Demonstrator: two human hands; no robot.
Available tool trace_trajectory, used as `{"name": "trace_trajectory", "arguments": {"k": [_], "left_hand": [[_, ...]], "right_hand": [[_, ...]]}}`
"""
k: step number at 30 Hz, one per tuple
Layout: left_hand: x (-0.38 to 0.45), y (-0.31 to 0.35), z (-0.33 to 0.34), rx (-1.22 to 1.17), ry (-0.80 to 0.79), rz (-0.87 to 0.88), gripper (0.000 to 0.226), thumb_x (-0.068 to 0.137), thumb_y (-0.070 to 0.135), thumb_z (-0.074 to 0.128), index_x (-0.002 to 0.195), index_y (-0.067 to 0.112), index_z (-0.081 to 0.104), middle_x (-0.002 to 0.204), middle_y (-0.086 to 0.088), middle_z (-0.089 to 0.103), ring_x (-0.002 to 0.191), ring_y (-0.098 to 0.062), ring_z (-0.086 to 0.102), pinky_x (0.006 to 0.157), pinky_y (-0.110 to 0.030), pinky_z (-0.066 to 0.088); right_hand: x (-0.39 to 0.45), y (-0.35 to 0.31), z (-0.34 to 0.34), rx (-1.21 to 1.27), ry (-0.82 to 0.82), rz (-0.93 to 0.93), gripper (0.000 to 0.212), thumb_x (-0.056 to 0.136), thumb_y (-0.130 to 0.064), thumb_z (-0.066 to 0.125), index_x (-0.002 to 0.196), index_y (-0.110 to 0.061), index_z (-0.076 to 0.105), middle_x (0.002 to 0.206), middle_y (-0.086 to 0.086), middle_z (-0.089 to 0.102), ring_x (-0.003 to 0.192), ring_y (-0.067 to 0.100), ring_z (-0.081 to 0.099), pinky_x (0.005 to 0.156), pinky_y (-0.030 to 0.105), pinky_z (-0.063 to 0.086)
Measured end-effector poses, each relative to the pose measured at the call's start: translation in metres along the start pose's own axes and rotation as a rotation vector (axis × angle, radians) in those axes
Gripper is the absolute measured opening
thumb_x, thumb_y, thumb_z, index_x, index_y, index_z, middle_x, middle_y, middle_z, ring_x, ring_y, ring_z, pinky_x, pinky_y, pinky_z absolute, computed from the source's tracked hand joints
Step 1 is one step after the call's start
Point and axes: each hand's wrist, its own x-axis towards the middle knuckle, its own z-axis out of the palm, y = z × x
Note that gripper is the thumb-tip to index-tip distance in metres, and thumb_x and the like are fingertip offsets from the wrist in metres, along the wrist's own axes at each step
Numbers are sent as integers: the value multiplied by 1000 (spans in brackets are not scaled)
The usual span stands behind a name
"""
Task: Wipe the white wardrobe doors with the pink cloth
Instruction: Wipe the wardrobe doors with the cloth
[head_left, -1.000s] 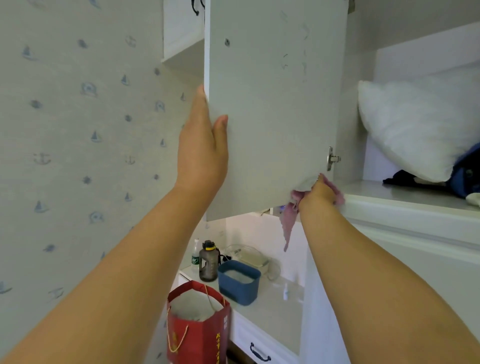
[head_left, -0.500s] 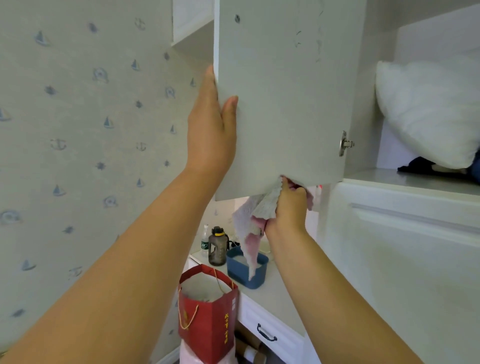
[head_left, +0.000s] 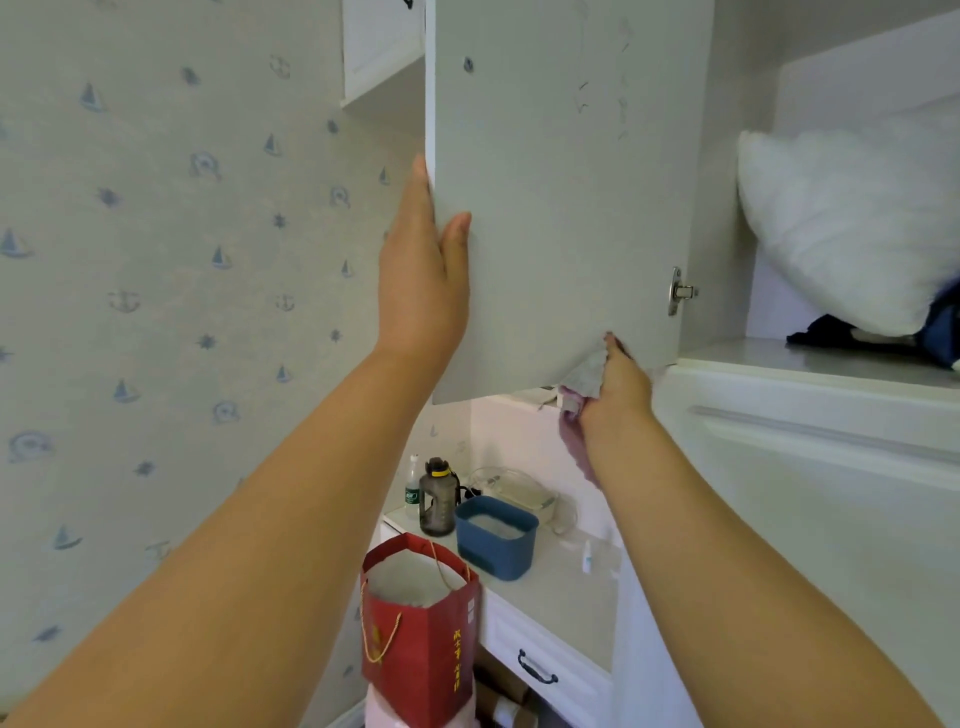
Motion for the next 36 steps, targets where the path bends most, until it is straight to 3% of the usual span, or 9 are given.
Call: {"name": "trace_trajectory", "arguments": {"k": [7, 11, 14, 19, 23, 26, 28, 32, 36], "left_hand": [[-9, -2, -6, -1, -109, 15, 61, 104, 14, 44, 158, 6, 16, 155, -6, 39, 138, -17, 42, 117, -32, 34], [-43, -5, -10, 329, -147, 202, 76, 94, -2, 53, 157, 0, 10, 161, -24, 16, 149, -30, 15, 123, -37, 9], [-68, 9, 3, 660, -149, 528, 84, 75, -17, 33, 156, 7, 26, 162, -23, 16, 151, -39, 14, 119, -61, 1], [-111, 22, 60, 545, -431, 714, 73, 84, -5, 7, 139, 4, 56, 147, -17, 50, 141, -33, 41, 121, -56, 17], [-137, 9, 108, 423, -603, 496, 73, 66, -22, 46, 134, 2, 58, 136, -18, 57, 132, -36, 50, 119, -55, 24], [-151, -2, 135, 296, -594, 347, 74, 56, -29, 58, 125, -1, 62, 122, -19, 63, 114, -39, 61, 116, -48, 28], [-155, -8, 149, 231, -620, 240, 67, 64, -26, 61, 126, 2, 61, 118, -19, 64, 105, -39, 62, 107, -42, 38], [-152, -25, 166, 72, -674, -292, 69, 95, 3, 58, 155, 13, 26, 154, -7, 37, 141, -25, 35, 112, -27, 29], [-131, -34, 171, -185, -365, -593, 54, 91, 8, 67, 139, 15, 44, 134, 0, 50, 122, -17, 48, 97, -27, 38]], "right_hand": [[-64, 27, 16, -162, -301, 159, 11, 101, -29, 59, 92, -24, 64, 97, 4, 66, 86, 29, 63, 65, 42, 57], [-61, 22, -7, -492, -382, 131, 10, 91, -9, 70, 100, -8, 67, 95, 14, 69, 87, 27, 65, 66, 36, 61], [-39, 13, -26, -498, -276, -59, 18, 93, 1, 61, 110, 0, 64, 93, 7, 67, 91, 24, 65, 68, 31, 53], [17, -19, -68, -565, 81, -426, 18, 100, -2, 45, 117, 1, 48, 100, 11, 51, 100, 31, 58, 77, 30, 40], [56, -41, -102, -803, 248, -830, 17, 101, -6, 45, 112, -8, 57, 107, 1, 58, 114, 21, 57, 102, 30, 42], [91, -43, -126, -1255, 214, -1103, 32, 85, 9, 56, 116, 1, 63, 124, 19, 60, 122, 36, 52, 109, 46, 40], [110, -41, -137, -1593, 101, -1047, 45, 85, 9, 53, 128, -1, 59, 141, 19, 51, 136, 35, 40, 117, 44, 30], [130, -38, -145, -1875, 19, -991, 44, 92, -2, 49, 135, -9, 56, 161, 13, 27, 152, 28, 15, 125, 37, 7], [134, -52, -139, -2059, -136, -1020, 47, 89, -9, 51, 132, -26, 61, 164, 6, 19, 151, 25, 13, 124, 38, 9]]}}
